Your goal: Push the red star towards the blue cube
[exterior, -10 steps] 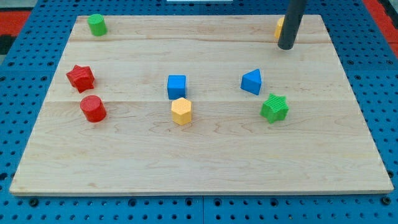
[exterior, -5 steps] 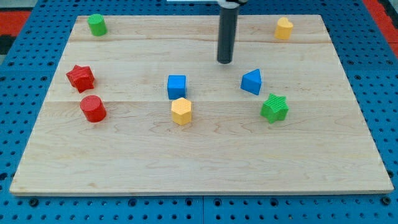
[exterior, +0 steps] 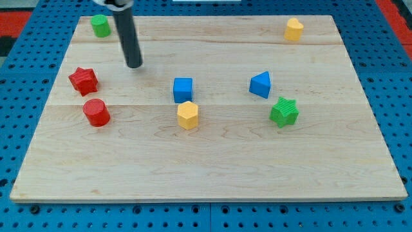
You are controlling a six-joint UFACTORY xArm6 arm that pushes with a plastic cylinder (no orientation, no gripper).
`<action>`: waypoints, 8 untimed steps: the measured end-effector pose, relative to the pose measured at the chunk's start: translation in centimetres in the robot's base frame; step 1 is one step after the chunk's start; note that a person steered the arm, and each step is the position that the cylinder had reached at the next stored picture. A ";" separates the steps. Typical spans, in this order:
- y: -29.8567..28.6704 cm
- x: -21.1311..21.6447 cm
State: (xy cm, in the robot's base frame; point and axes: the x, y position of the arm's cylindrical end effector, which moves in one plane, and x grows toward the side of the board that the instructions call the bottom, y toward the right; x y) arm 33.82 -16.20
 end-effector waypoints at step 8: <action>-9.1 8.2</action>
State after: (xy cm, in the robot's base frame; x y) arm 41.98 -25.27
